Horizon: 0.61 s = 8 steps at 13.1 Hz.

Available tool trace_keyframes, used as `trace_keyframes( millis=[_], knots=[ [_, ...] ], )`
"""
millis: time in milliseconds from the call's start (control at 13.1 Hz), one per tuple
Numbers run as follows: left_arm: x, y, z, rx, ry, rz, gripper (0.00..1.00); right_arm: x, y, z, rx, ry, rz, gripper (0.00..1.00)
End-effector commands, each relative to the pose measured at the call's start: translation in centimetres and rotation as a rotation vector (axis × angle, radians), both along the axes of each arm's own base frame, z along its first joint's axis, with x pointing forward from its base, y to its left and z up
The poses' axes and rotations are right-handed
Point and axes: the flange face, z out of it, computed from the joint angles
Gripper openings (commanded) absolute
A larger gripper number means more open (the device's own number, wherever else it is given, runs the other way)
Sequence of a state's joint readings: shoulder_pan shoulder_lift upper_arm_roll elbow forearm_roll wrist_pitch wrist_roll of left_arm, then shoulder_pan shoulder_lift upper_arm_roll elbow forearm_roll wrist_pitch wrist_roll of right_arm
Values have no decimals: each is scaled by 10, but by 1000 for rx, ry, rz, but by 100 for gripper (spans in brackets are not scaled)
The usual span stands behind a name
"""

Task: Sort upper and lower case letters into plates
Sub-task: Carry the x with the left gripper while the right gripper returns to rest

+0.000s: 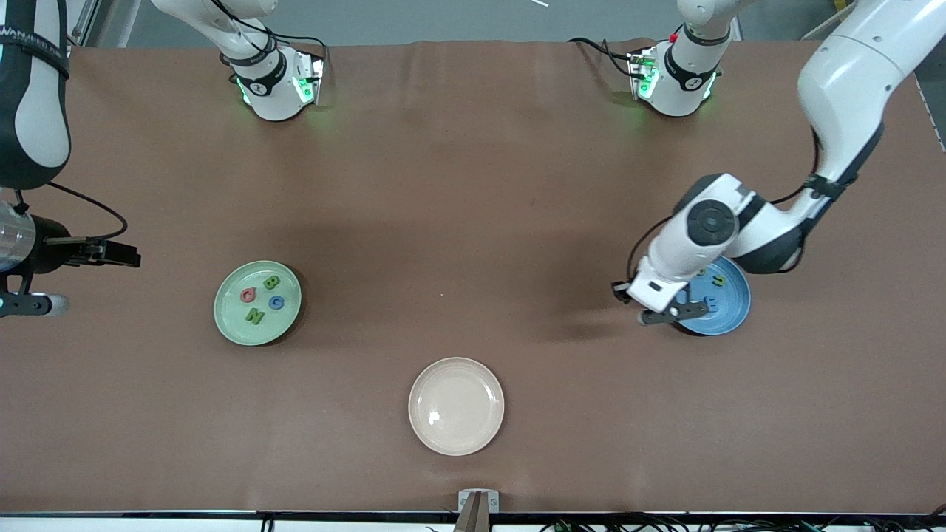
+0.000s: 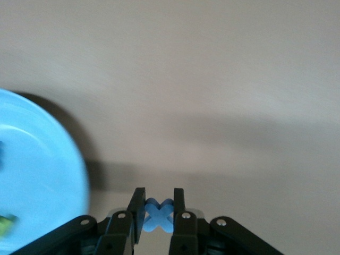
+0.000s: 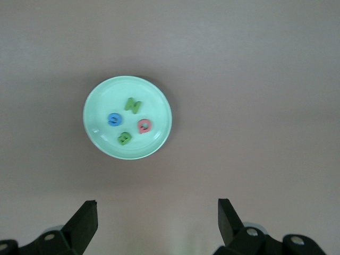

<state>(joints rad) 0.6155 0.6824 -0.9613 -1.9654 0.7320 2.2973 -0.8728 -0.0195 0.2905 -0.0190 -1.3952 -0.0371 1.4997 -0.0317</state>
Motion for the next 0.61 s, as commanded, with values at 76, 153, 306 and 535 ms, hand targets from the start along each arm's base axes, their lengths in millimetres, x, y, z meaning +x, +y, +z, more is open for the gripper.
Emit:
trace_keyframes(
  millis=[76, 153, 306, 535],
  knots=[
    [5, 69, 0, 48, 26, -83, 6, -11, 34, 17, 3, -16, -9, 100],
    [4, 79, -4, 57, 45, -94, 6, -11, 34, 17, 3, -18, -11, 100],
    [1, 89, -15, 68, 66, -112, 6, -10, 25, 19, 4, -24, -11, 100],
    [-4, 97, -30, 70, 95, -135, 7, -7, 15, 24, -7, -39, -28, 100]
  ],
)
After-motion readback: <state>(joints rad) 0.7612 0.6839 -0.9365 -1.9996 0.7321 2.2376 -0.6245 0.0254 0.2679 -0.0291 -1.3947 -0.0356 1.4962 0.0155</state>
